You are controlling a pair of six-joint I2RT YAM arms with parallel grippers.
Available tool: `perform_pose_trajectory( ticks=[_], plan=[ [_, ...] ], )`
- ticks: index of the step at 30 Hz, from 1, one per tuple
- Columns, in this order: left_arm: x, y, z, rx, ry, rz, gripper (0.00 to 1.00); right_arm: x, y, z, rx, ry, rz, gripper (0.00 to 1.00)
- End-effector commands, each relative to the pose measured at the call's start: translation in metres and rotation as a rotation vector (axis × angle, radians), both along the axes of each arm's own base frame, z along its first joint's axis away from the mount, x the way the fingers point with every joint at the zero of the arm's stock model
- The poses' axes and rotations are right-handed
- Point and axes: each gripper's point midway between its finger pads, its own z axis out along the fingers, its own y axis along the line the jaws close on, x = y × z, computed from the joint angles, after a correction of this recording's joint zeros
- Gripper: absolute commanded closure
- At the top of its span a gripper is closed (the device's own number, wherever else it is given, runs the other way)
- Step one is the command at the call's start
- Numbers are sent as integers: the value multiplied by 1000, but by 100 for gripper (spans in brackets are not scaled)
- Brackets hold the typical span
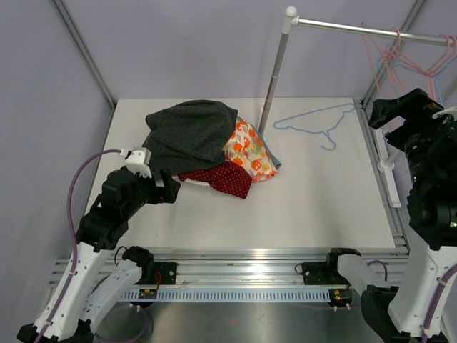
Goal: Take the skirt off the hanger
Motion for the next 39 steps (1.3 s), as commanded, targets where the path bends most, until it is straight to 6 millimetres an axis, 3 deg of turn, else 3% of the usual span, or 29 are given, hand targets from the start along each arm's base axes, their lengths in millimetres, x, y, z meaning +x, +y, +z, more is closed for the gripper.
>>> perform_pose_trajectory(
  ticks=[1,3,5,6,8,9,10,12,13,14,15,16,17,18,20,26,28,29,30,32,33,35,36,37,39],
  plan=[
    [4,-4,8,-16,-31,-9,1,24,58,4,-21,-26,349,1],
    [4,-4,8,-16,-31,-9,1,38,93,0,-10,-6,572,1],
    [4,-4,8,-16,-31,-9,1,48,113,-3,-12,6,678,0],
    [4,-4,8,-16,-31,-9,1,71,113,-19,-18,63,668,1],
    [4,-4,8,-16,-30,-8,1,81,147,-40,-58,141,732,1],
    [3,-3,9,-16,-33,-6,1,103,148,-65,-95,219,693,0],
    [3,-3,8,-17,-31,-5,1,111,153,-77,-102,255,685,1],
    [4,-3,8,-16,-31,-2,1,137,154,-120,-70,363,628,0],
    [3,-2,8,-16,-33,-2,1,150,154,-128,-63,357,600,1],
    [3,-2,8,-16,-33,-1,1,160,153,-162,-51,426,579,1],
    [3,-2,8,-15,-30,-2,1,169,147,-176,-47,447,525,1],
    [3,-3,8,-16,-33,-4,1,184,140,-203,-52,490,458,0],
    [3,-3,8,-16,-33,-4,1,185,140,-206,-52,494,459,1],
    [3,-3,9,-17,-36,-6,1,196,132,-227,-67,538,395,1],
    [3,-3,9,-17,-34,-9,1,205,116,-247,-82,577,290,1],
    [1,-8,9,-26,-34,-37,1,259,57,-313,-16,679,85,1],
    [0,-9,10,-29,-39,-44,1,271,45,-324,6,700,65,0],
    [0,-9,11,-30,-41,-45,1,281,34,-320,15,686,43,0],
    [0,-9,11,-31,-42,-46,1,287,30,-340,21,726,33,1],
    [0,-9,11,-32,-43,-46,1,300,22,-343,27,730,15,1],
    [0,-9,11,-32,-43,-46,1,302,17,-367,42,786,8,1],
    [-1,-9,13,-34,-50,-46,1,315,17,-372,65,789,12,1],
    [-1,-9,13,-35,-50,-48,1,319,20,-394,87,829,17,0],
    [-1,-9,13,-36,-51,-49,1,323,2,-394,108,831,-17,0],
    [-1,-10,13,-37,-51,-52,1,326,-12,-413,147,856,-55,1]
  ],
)
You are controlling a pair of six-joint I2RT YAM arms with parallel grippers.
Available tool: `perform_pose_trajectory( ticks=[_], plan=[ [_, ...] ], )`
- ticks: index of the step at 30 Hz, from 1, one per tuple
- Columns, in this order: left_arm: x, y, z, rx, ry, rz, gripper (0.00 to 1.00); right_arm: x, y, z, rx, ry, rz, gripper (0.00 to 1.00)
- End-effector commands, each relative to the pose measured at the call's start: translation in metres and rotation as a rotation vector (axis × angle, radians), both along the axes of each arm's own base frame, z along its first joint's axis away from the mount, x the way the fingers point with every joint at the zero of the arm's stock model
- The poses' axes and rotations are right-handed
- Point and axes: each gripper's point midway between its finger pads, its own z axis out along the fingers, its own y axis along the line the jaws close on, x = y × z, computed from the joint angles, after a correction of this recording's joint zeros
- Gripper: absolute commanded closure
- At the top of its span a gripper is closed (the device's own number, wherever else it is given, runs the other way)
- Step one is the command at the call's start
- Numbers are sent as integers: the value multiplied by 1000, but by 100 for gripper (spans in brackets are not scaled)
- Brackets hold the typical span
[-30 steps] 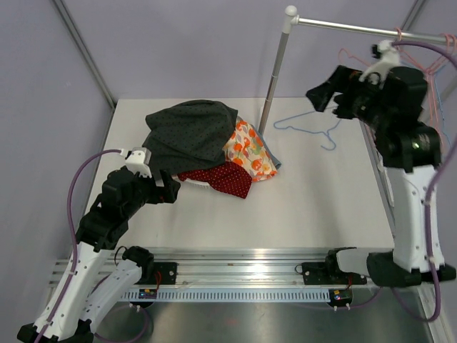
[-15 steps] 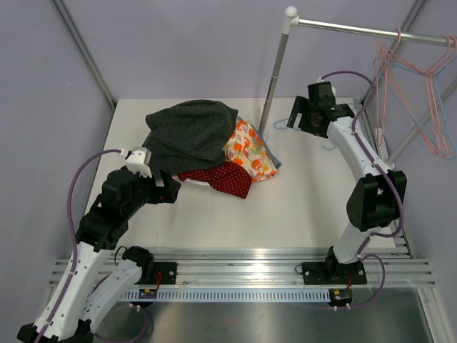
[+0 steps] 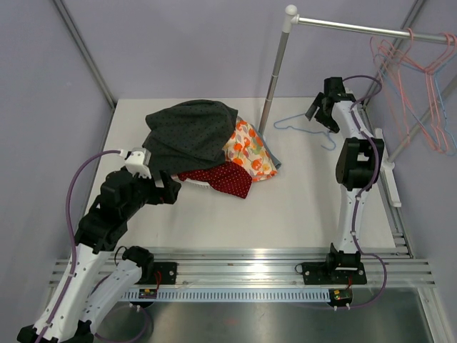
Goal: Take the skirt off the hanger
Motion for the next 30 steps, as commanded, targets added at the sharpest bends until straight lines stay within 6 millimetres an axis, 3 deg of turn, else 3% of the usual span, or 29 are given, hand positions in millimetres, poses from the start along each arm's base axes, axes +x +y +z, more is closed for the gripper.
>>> perform_pose_trajectory(
  ticks=[1,8,11,14,18,20,21,24,26,29,30],
  plan=[
    [2,-6,10,-24,-43,-30,1,8,-21,-10,52,11,-93,1],
    [1,-8,10,-25,-43,-37,1,16,-65,-38,82,43,-207,2],
    [1,-8,10,-26,-42,-39,1,17,-69,-55,99,61,-206,5],
    [1,-8,11,-27,-45,-39,1,20,-65,-62,127,69,-194,9],
    [1,-7,11,-25,-44,-35,1,21,-42,-86,185,120,-142,11],
    [1,-7,11,-26,-44,-35,1,28,-36,-79,154,110,-112,10],
    [1,-7,10,-25,-42,-35,1,24,-29,-89,133,146,-91,9],
    [1,-7,11,-25,-44,-33,1,26,-26,-90,92,163,-75,12],
    [2,-6,12,-26,-47,-28,1,23,-23,-94,84,177,-68,22],
    [0,-5,14,-28,-56,-26,1,13,-24,-105,60,234,-41,47],
    [0,-5,14,-29,-60,-24,1,4,-25,-109,54,276,-33,51]
  ],
)
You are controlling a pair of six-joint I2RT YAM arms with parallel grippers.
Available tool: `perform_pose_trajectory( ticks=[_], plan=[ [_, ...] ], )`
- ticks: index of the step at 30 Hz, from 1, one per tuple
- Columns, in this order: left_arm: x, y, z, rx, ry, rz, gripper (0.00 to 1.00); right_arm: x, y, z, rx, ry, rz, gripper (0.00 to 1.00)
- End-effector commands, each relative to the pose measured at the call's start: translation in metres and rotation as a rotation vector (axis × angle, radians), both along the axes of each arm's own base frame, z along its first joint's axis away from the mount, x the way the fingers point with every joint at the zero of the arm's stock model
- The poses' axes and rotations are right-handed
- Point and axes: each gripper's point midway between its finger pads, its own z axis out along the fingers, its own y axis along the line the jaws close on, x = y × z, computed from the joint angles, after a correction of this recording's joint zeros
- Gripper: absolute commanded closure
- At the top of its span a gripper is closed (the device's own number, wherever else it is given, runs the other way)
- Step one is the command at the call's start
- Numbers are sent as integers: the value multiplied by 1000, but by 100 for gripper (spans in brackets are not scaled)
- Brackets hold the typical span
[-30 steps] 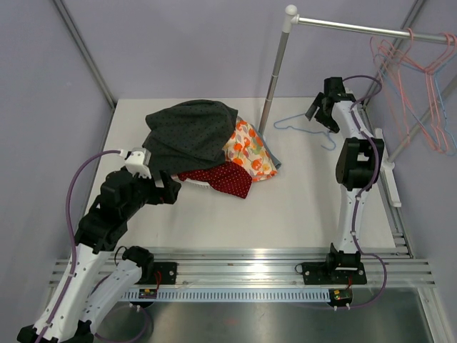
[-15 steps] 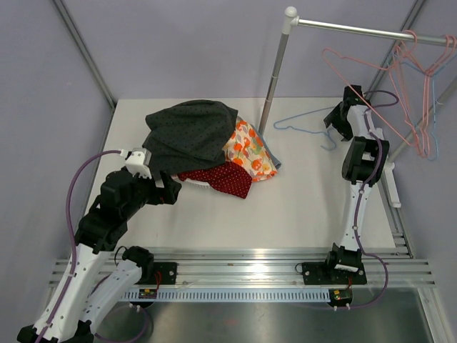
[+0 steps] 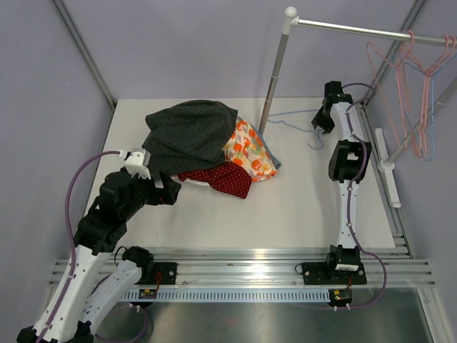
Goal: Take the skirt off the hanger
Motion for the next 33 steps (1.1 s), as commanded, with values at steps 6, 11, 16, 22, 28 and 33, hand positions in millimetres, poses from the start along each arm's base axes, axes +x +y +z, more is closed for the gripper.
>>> perform_pose_trajectory(
  ticks=[6,11,16,22,28,33],
  plan=[
    [-1,-2,17,-28,-76,-11,1,-54,-18,-41,-105,274,60,70],
    [-3,-1,21,-34,-93,-13,1,-69,-6,-58,-59,343,104,85],
    [-4,0,22,-35,-100,-12,1,-93,9,-77,-85,451,167,100],
    [-2,1,19,-26,-87,-3,1,-95,10,-23,-125,342,173,100],
    [-1,0,18,-24,-82,-3,1,-117,22,67,-123,181,179,100],
    [-2,-6,24,-38,-92,-43,1,-162,48,126,-172,91,227,100]
  ],
)
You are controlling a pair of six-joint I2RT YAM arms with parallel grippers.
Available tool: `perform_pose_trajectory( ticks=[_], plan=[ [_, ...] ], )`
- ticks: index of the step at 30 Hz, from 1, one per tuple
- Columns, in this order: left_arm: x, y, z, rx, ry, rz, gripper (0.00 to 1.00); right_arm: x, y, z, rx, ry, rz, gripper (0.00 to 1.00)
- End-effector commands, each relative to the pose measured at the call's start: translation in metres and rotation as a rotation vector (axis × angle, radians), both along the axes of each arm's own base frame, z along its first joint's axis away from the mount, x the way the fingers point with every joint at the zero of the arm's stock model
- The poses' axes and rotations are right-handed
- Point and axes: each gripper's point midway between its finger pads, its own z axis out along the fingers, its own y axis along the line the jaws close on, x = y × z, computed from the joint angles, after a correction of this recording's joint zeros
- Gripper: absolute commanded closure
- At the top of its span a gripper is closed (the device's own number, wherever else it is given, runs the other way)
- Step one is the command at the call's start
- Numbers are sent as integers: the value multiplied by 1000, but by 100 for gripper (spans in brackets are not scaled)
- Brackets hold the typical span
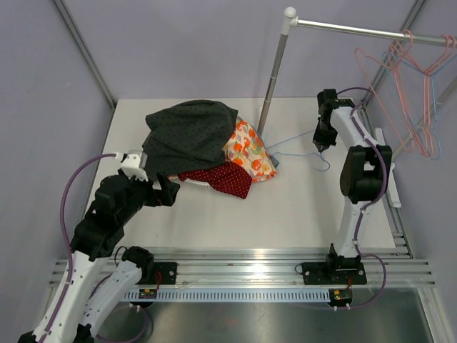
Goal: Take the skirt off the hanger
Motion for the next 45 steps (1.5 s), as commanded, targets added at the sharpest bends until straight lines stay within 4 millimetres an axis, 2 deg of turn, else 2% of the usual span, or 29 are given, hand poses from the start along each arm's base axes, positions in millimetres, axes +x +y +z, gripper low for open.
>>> perform_pose_trajectory(
  ticks=[1,2,3,4,7,8,10,11,12,13,15,16,18,19,22,23,25,27,31,32,34,35,36,38,39,41,42,43,45],
  plan=[
    [6,-12,14,-22,-39,-55,1,-22,18,78,-28,-173,48,100],
    [5,-18,18,-39,-46,-90,1,-31,18,101,-23,-230,41,100],
    [5,-23,21,-54,-50,-112,1,-45,20,97,-19,-213,43,100],
    [5,-28,24,-69,-56,-132,1,-56,22,116,-7,-263,39,100],
    [3,-54,38,-152,-62,-239,1,-84,21,124,-2,-268,42,100],
    [6,-64,47,-172,-69,-279,1,-96,20,140,-5,-305,37,100],
    [3,-83,57,-189,-81,-340,1,-109,21,147,8,-320,40,100],
    [8,-92,72,-200,-130,-359,1,-116,29,158,57,-355,56,100],
    [12,-105,72,-189,-129,-395,1,-122,34,162,82,-358,67,100],
    [3,-127,75,-189,-140,-483,1,-126,42,172,102,-384,80,100],
    [12,-159,87,-156,-197,-546,1,-133,52,180,137,-395,106,100],
    [-1,-182,89,-145,-210,-619,1,-136,56,183,149,-402,113,100],
    [-1,-212,108,-150,-300,-694,1,-142,66,189,179,-411,138,100],
    [-2,-234,98,-149,-289,-749,1,-144,69,191,194,-416,144,100],
    [-2,-271,112,-234,-361,-853,1,-151,87,200,272,-436,177,100],
    [5,-290,96,-229,-332,-880,1,-154,93,206,298,-451,185,100],
    [4,-310,87,-231,-308,-921,1,-158,96,222,309,-476,197,100],
    [7,-330,62,-213,-269,-922,1,-165,102,238,343,-495,224,100],
    [16,-344,17,-198,-190,-883,1,-180,98,247,332,-495,247,100],
    [20,-345,2,-181,-165,-862,1,-182,98,244,331,-486,246,87],
    [28,-349,-32,-142,-108,-839,1,-191,101,220,347,-428,258,44],
    [33,-350,-44,-115,-80,-812,1,-190,102,210,350,-411,261,16],
    [36,-350,-64,-83,-41,-800,1,-197,103,185,352,-346,260,12],
    [37,-339,-78,-63,0,-746,1,-198,114,165,381,-324,278,7],
    [36,-332,-58,-88,-38,-731,1,-207,119,138,389,-258,280,6],
    [37,-312,-41,-99,-66,-657,1,-210,136,119,415,-229,310,6],
    [35,-299,-36,-90,-72,-628,1,-216,139,100,412,-186,307,6],
    [29,-280,-10,-99,-99,-598,1,-216,142,92,420,-177,298,6],
    [32,-250,10,-77,-125,-495,1,-212,150,75,434,-170,298,7]
  ],
)
